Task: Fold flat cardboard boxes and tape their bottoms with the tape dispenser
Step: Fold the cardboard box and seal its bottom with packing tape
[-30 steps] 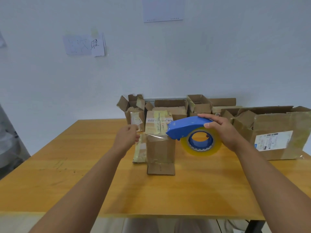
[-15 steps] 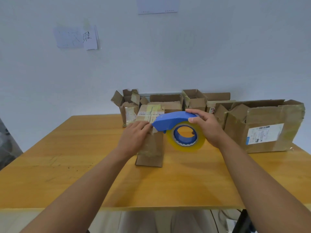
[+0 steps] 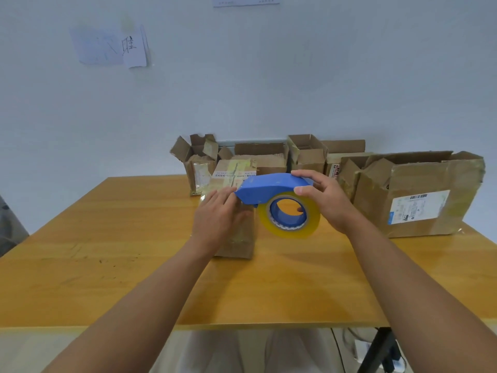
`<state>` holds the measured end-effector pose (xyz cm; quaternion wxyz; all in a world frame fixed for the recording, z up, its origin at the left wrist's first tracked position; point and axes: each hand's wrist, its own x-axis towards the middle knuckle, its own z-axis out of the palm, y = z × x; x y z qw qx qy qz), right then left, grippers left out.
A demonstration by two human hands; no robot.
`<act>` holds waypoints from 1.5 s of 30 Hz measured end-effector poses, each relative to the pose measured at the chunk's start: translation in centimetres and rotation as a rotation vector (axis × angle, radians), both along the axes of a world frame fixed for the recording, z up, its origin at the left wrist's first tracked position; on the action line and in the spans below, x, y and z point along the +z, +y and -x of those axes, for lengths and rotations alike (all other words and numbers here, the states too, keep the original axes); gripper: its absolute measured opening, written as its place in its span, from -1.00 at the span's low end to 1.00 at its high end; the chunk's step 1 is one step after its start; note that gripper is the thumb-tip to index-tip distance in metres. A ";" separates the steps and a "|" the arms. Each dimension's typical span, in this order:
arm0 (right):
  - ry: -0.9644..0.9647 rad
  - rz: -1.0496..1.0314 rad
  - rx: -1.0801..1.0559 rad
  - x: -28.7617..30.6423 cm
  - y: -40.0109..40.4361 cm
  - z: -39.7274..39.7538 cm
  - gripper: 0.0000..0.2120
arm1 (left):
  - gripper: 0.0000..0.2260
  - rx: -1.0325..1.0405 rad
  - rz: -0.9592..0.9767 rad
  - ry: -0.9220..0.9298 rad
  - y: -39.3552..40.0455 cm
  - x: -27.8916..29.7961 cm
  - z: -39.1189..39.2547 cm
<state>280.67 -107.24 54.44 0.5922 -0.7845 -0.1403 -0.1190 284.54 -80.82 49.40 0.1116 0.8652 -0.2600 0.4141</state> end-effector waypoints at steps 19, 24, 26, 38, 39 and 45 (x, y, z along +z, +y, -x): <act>0.056 0.492 0.047 4.7 -2.6 -1.6 -0.81 | -0.61 0.091 -0.113 0.144 -0.2 0.9 0.8; 0.069 0.582 -0.118 0.7 -4.3 -2.5 -0.67 | -0.62 0.055 -0.069 0.202 0.0 1.3 1.0; 0.044 0.416 -0.225 -1.1 -4.9 -2.5 -0.69 | -0.58 0.060 -0.021 0.232 -0.6 1.7 1.3; -0.004 0.105 -0.520 -6.9 0.5 -2.3 -0.49 | -0.81 0.278 0.196 0.249 -5.0 1.2 1.0; -0.008 0.078 -0.532 -7.0 0.7 -2.3 -0.49 | -0.82 0.282 0.190 0.238 -4.9 1.0 0.9; -0.045 0.070 -0.551 -7.6 1.7 -2.2 -0.47 | -0.80 0.283 0.184 0.225 -4.7 0.9 0.5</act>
